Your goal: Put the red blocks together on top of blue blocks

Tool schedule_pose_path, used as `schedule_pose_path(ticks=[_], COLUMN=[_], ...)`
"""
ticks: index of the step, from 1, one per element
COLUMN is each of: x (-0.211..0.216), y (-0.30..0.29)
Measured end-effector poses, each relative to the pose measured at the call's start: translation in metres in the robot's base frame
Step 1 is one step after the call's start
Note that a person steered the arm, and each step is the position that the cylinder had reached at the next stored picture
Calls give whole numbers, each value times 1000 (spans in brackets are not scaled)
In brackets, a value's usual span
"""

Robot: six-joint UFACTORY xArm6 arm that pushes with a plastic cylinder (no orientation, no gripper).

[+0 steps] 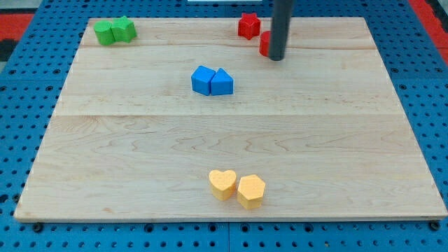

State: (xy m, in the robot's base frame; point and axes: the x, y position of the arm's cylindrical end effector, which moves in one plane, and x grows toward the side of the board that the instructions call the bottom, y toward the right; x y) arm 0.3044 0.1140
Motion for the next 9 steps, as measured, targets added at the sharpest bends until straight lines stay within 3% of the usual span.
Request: schedule_pose_path(ticks=[1,3,5,6,7,8,9], x=[-23,-113,-104,-97,-44,-19,-26], y=[21,-48,-114,7,64,9,-37])
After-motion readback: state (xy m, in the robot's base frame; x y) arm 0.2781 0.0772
